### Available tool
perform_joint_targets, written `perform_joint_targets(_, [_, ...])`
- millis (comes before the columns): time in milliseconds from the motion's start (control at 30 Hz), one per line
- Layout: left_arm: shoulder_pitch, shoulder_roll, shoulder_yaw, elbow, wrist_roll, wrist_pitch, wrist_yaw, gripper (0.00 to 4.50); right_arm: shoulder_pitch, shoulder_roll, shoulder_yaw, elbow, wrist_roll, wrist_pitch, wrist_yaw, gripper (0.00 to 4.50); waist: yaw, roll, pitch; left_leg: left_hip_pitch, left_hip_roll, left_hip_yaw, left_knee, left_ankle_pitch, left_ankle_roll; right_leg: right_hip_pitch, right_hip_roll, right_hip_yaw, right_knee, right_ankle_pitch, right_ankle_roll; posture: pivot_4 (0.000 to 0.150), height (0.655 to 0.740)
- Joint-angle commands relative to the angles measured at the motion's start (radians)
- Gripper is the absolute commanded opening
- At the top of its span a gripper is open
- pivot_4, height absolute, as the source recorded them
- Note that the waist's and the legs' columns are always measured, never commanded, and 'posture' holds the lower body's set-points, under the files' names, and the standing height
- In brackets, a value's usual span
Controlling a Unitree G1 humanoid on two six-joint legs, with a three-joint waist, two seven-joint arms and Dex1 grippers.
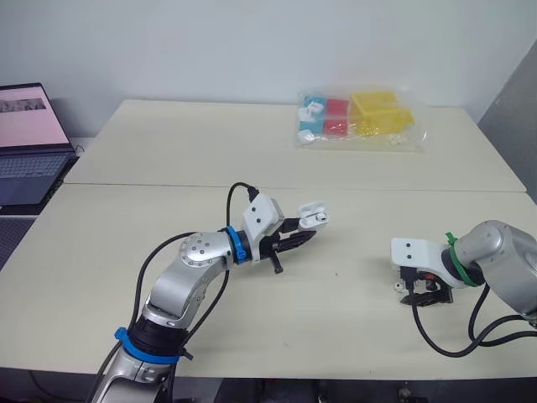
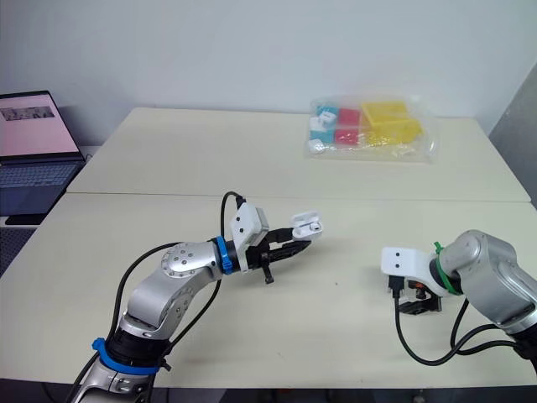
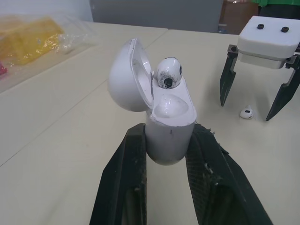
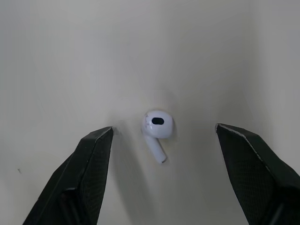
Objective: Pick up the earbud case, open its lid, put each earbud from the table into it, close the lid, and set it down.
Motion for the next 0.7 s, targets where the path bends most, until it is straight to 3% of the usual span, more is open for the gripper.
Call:
perform_joint_targets(33, [0.002, -0.005, -0.002, -0.031, 0.001, -0.021, 0.007, 0.77, -0.016, 0.004, -0.009, -0.019, 0.012, 0.030, 0.000, 3.63, 0.000, 0.000, 0.000, 0.000, 0.000, 0.000, 0.000, 0.000, 0.000, 0.000, 0.000, 0.000, 0.000, 0.000, 0.000, 0.150, 0.7400])
perform_joint_targets(133, [0.007, -0.004, -0.003, -0.036, 0.003, -0.018, 0.008, 0.77, -0.018, 0.007, 0.002, -0.018, 0.003, 0.023, -0.004, 3.63, 0.000, 0.000, 0.000, 0.000, 0.000, 0.000, 0.000, 0.000, 0.000, 0.000, 0.000, 0.000, 0.000, 0.000, 0.000, 0.150, 0.7400])
perform_joint_targets(200, [0.007, -0.005, -0.004, -0.035, 0.004, -0.018, 0.008, 0.77, -0.019, 0.011, 0.012, -0.013, -0.007, 0.013, -0.008, 3.26, 0.000, 0.000, 0.000, 0.000, 0.000, 0.000, 0.000, 0.000, 0.000, 0.000, 0.000, 0.000, 0.000, 0.000, 0.000, 0.150, 0.7400])
perform_joint_targets(267, [0.004, -0.007, -0.005, -0.031, 0.006, -0.019, 0.008, 0.77, -0.022, 0.020, 0.018, -0.013, -0.008, 0.019, -0.011, 2.71, 0.000, 0.000, 0.000, 0.000, 0.000, 0.000, 0.000, 0.000, 0.000, 0.000, 0.000, 0.000, 0.000, 0.000, 0.000, 0.150, 0.7400])
perform_joint_targets(467, [0.002, -0.008, -0.005, -0.023, 0.009, -0.021, 0.004, 0.77, -0.041, 0.036, 0.026, -0.015, -0.001, 0.048, -0.011, 0.49, -0.001, 0.000, 0.000, 0.000, 0.000, 0.000, 0.000, 0.000, 0.000, 0.000, 0.000, 0.000, 0.000, 0.000, 0.000, 0.150, 0.7400])
perform_joint_targets(700, [-0.003, -0.004, -0.001, -0.011, 0.012, -0.026, -0.004, 0.77, -0.050, 0.020, 0.007, 0.000, 0.012, 0.042, 0.002, 0.39, -0.001, 0.000, 0.000, 0.000, 0.000, 0.000, 0.000, 0.000, 0.000, 0.000, 0.000, 0.000, 0.000, 0.000, 0.000, 0.150, 0.7400])
